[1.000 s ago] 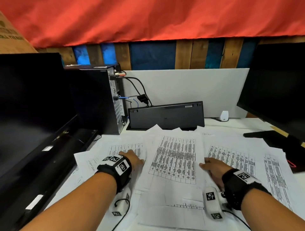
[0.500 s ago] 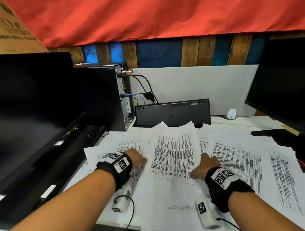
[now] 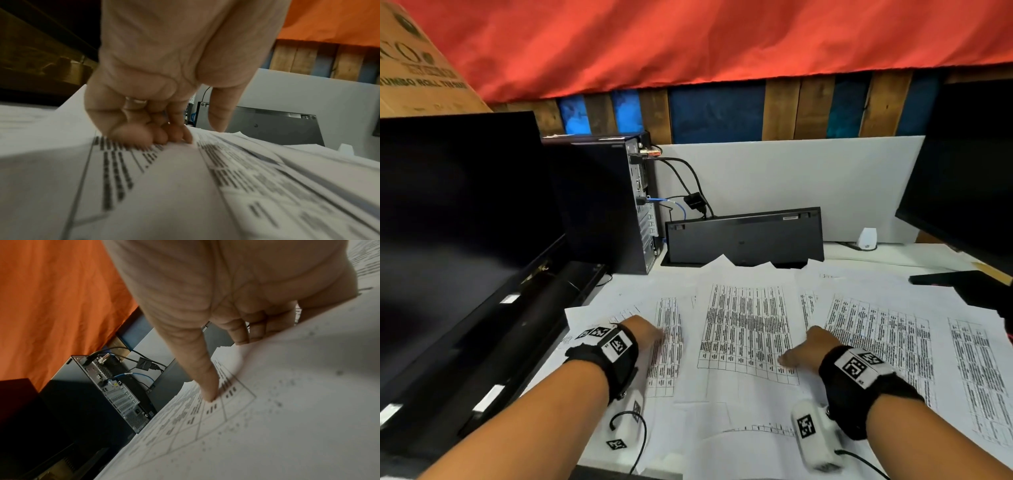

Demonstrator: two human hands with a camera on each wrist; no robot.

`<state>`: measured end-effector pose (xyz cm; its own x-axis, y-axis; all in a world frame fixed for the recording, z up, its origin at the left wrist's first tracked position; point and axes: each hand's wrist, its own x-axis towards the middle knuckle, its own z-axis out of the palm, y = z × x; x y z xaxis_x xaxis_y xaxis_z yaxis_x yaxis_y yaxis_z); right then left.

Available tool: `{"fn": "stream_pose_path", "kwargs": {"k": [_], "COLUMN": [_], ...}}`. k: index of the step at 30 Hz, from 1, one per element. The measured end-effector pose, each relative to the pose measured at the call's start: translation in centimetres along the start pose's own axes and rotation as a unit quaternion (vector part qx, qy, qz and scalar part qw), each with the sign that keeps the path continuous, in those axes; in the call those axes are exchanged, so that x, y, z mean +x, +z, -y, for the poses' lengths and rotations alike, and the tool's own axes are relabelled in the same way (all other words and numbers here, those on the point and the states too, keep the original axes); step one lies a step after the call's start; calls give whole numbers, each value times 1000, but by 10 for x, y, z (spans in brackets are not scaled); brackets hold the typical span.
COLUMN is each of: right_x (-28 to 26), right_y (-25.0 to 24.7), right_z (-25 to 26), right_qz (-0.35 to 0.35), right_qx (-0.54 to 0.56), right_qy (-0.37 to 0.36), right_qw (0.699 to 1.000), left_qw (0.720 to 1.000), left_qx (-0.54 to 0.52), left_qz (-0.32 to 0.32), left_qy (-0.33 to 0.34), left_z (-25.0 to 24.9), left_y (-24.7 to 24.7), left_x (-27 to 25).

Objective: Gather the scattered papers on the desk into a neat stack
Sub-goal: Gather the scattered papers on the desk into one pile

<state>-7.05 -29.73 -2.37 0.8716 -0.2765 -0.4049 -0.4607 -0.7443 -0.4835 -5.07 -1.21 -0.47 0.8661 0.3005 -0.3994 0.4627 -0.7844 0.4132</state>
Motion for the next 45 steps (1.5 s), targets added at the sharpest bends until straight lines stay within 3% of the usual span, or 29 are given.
{"fn": "stream_pose_path", "kwargs": {"k": [6,9,12,18,28,33,37,40,43,45], "right_x": [-6,-3,-1,3,3,5,6,10,10,9], "right_y": [7,7,6,22,24,24,23,22,21,11], "right_z": [8,8,4,5,3,0,-2,-6,-11,-17], "right_qz": [4,11,16,58,49,45,45,39,37,49], "right_qx": [-5,6,18,49,39,24,25,30,34,92], "right_qy": [-15,-27,-20,-44,-59,-66,-69,-68,-77,-60], "right_qw": [1000,1000,999,996,996,997,996,996,996,993], "left_qw": [978,999,992,998,998,999,994,973,955,940], "left_qx": [-195,-46,106,59,32,37,-75,-193,-258,-308], "left_qz": [76,8,-56,3,-21,16,58,78,68,51], "left_qy": [2,-17,-33,-11,-59,13,49,95,128,138], "left_z": [-23,-24,-17,-24,-34,-36,-32,-28,-19,-12], "left_y": [25,24,23,22,28,20,23,30,33,26], "left_x": [-3,-4,-8,-9,-8,-17,-22,-22,-23,-21]}}
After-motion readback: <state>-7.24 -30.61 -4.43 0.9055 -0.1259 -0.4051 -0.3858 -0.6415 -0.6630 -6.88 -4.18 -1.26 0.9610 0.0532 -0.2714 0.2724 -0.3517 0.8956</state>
